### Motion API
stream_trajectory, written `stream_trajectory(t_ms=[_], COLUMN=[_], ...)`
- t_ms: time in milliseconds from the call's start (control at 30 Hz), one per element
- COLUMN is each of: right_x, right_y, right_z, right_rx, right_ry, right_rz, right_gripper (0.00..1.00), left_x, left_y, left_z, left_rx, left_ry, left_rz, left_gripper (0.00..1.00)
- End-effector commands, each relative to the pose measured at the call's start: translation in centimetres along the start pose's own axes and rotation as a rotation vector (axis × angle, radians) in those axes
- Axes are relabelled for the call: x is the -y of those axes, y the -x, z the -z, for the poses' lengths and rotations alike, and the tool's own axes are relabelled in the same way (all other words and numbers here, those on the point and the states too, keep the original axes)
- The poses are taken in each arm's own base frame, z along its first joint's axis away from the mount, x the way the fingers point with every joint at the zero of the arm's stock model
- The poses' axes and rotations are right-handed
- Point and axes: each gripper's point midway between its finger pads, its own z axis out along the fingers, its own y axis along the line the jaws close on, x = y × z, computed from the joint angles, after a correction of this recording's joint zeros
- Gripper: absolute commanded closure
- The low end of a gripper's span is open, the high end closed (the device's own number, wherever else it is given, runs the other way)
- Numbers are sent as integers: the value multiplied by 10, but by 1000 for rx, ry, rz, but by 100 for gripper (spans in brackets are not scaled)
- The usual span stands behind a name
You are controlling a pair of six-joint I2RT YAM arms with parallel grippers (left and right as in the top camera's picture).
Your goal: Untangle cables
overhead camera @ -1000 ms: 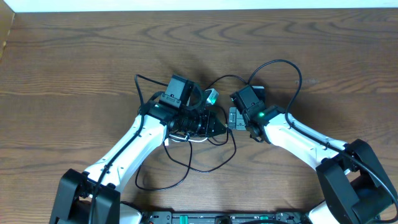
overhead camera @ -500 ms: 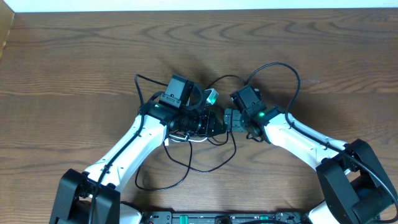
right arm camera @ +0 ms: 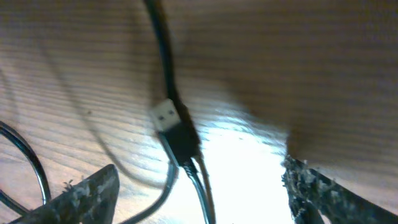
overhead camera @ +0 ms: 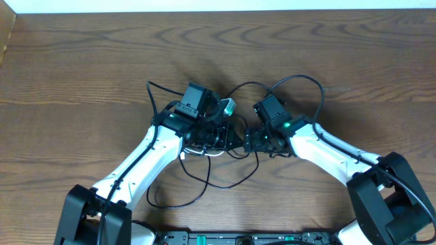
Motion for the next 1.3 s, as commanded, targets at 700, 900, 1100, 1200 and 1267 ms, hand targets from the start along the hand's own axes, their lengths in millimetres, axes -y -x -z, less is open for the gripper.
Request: stream_trajectory(t_ms=[700, 900, 1100, 1200, 1267], right_x=[-45, -44, -33, -21, -13], right_y=[-4, -2, 9, 18, 22], right_z=[81, 80, 79, 74, 69], right_rx=[-66, -56, -39, -37, -47], right_ry=[956, 950, 920, 868, 819], right_rz=[317, 317, 258, 178, 114], right_gripper=[13, 6, 6, 4, 1], left_x=[-20, 11, -37, -49, -48], left_y=[-13, -13, -6, -3, 0], left_z=[1, 1, 18, 35, 45], left_rx=[-39, -60, -26, -22, -15], left_ry=[99, -73, 233, 373, 414], left_rz=[61, -56, -12, 4, 3], left_gripper=[54, 25, 7, 7, 7])
